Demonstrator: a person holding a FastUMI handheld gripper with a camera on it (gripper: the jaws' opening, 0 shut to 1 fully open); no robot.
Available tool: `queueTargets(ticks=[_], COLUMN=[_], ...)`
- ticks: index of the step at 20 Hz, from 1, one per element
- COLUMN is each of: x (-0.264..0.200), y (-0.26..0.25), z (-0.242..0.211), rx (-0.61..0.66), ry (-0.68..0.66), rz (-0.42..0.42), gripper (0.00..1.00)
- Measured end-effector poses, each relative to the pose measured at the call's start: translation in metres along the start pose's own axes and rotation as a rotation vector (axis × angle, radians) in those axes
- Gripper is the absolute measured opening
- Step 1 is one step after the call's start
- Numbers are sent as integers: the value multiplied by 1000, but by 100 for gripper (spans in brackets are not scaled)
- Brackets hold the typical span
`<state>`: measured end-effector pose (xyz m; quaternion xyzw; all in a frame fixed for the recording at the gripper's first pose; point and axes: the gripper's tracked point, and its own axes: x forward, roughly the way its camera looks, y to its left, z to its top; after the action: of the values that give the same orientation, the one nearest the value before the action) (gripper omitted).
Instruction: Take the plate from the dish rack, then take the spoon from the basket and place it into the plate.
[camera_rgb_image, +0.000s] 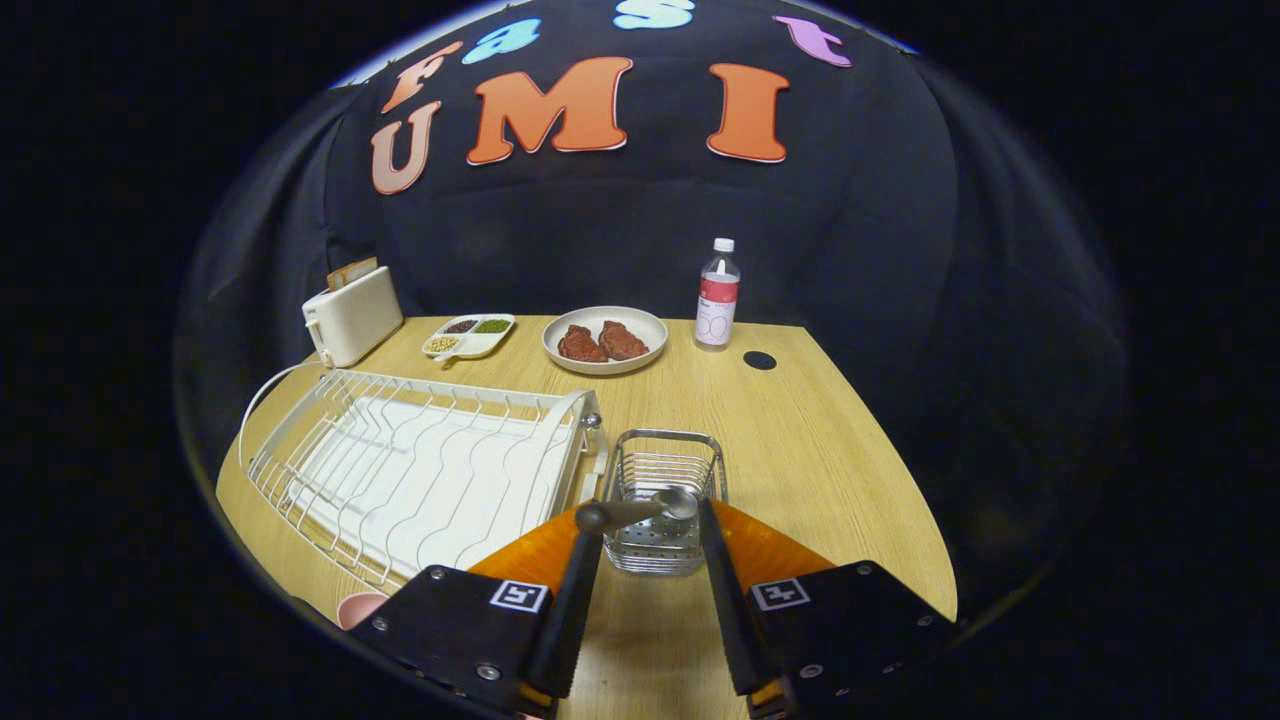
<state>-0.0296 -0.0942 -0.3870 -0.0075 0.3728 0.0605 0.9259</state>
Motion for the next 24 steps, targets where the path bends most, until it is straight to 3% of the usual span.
queueTargets(ticks=[9,11,14,18,24], x=[8,12,21,28,24], y=[2,6,4,-8,-3], z=[-6,-7,-7,-8,-11], rx=[-8,-29,-39,-21,28], ry=[-46,-63,-55,-58,-78], rz=[10,27,31,-4,42], gripper=[59,56,38,23,22])
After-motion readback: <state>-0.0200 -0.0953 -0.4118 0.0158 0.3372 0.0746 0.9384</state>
